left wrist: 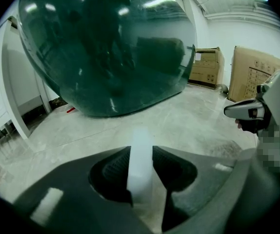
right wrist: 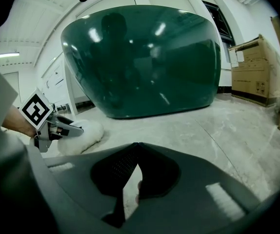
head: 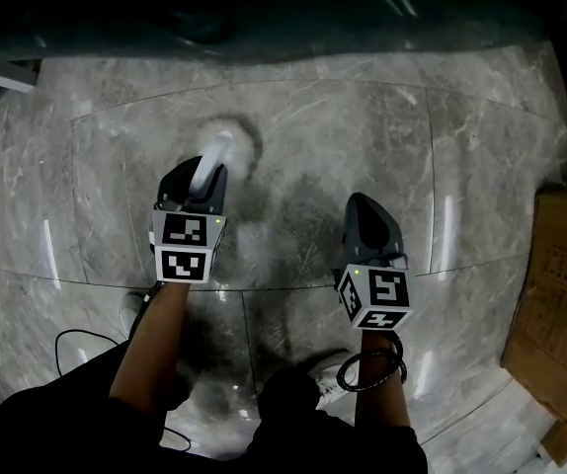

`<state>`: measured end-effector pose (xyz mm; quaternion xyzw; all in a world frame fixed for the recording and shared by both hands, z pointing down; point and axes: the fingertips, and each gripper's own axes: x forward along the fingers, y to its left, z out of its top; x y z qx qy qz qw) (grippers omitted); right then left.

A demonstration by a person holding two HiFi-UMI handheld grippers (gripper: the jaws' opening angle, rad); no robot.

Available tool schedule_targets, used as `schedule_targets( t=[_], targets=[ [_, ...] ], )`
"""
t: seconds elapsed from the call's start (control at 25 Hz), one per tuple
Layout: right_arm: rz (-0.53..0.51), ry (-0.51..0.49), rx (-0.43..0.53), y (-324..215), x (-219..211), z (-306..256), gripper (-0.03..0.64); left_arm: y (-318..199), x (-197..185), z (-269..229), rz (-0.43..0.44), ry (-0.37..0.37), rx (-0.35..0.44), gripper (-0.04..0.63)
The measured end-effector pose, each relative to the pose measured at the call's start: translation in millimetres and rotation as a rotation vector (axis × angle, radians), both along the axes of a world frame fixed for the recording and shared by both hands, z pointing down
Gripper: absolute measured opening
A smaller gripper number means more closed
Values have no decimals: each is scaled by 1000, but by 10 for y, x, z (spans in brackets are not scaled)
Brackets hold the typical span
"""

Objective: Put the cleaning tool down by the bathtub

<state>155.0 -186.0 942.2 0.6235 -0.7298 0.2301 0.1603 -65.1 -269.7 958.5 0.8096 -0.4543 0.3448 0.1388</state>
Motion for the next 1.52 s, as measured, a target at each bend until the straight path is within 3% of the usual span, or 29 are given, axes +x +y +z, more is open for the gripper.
schedule_targets(
  t=[0.32,1.0,1.4,1.52],
  targets=[
    [0,5,7,-90,11,-23,17,2,10,-55,25,21,22,202],
    [40,3,12,-54,108,-381,17,14,29,-361,3,60,59,209],
    [57,6,-5,49,125,-697,17,89,100,-615,9,76,66,176],
    [60,8,-8,66,109,-826,17,117,99,-694,14,74,71,126]
  ],
)
